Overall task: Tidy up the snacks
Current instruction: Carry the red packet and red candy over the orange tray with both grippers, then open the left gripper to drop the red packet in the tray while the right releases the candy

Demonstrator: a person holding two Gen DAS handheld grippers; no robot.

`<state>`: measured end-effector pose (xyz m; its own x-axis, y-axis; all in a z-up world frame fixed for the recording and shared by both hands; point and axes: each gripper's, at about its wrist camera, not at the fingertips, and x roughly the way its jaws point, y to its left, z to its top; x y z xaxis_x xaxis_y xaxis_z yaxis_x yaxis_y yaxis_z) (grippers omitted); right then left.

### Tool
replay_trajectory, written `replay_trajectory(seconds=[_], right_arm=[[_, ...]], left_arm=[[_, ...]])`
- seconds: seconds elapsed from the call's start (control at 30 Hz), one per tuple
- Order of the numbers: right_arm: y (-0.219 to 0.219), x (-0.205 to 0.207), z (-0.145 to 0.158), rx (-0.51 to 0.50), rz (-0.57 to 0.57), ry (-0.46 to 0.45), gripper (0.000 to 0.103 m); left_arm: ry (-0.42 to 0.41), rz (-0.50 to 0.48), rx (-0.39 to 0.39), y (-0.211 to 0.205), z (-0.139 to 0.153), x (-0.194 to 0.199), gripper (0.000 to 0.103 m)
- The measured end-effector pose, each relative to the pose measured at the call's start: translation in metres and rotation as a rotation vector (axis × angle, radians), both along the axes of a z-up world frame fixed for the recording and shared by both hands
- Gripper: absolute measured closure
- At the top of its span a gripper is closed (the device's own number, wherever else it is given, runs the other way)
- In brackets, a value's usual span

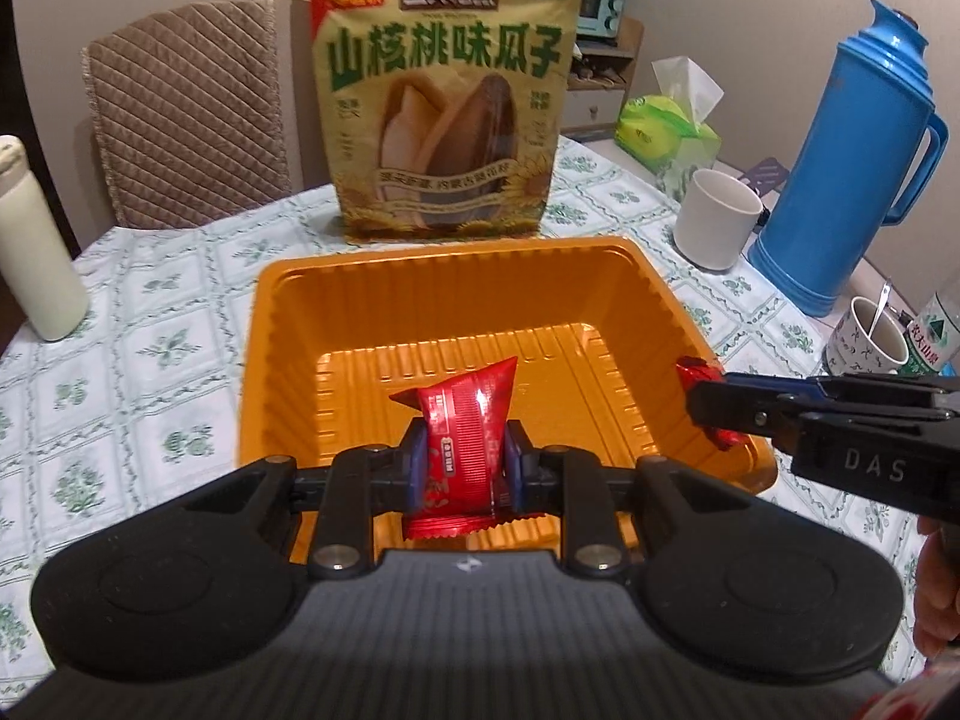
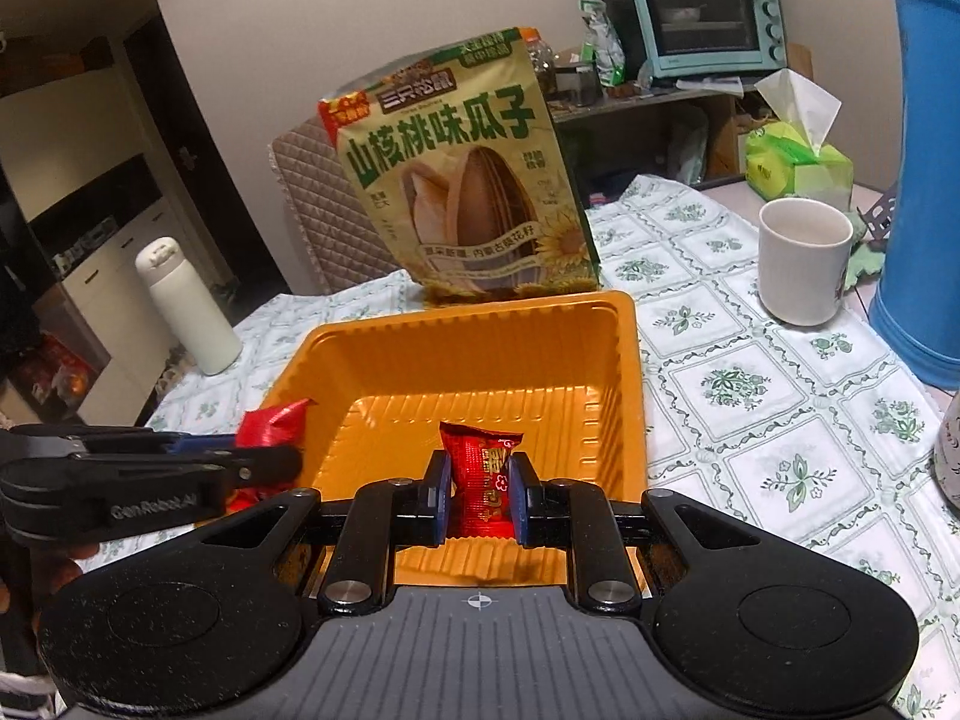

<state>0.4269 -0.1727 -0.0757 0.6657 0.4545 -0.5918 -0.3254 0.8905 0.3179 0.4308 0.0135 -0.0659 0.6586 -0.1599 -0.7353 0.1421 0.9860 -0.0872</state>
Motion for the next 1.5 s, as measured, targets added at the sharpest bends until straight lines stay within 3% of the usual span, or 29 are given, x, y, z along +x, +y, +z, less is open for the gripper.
replay_trajectory(seconds=[0.47, 1.23, 1.3, 1.37, 1.43, 1.5], right_arm=[[-0.004, 0.014, -0.008, 0.008, -0.032, 0.030, 0.083], [0.018, 0.021, -0.004, 0.060, -0.015, 0.018, 0.082], [0.019, 0.022, -0.001, 0.074, -0.025, 0.012, 0.078], [0.018, 0.021, 0.003, 0.089, -0.033, -0.001, 0.066], [0.016, 0.019, 0.007, 0.101, -0.050, -0.022, 0.040], [0.012, 0.015, 0.011, 0.113, -0.062, -0.044, 0.038]], left_arm=[[0.002, -0.045, -0.006, -0.011, -0.010, 0.018, 0.075], [-0.012, 0.052, -0.038, 0.040, 0.007, -0.009, 0.070], [-0.016, 0.060, -0.044, 0.043, 0.009, -0.013, 0.068], [-0.021, 0.071, -0.049, 0.045, 0.011, -0.018, 0.065], [-0.026, 0.085, -0.049, 0.048, 0.014, -0.023, 0.065], [-0.030, 0.094, -0.057, 0.051, 0.017, -0.029, 0.063]])
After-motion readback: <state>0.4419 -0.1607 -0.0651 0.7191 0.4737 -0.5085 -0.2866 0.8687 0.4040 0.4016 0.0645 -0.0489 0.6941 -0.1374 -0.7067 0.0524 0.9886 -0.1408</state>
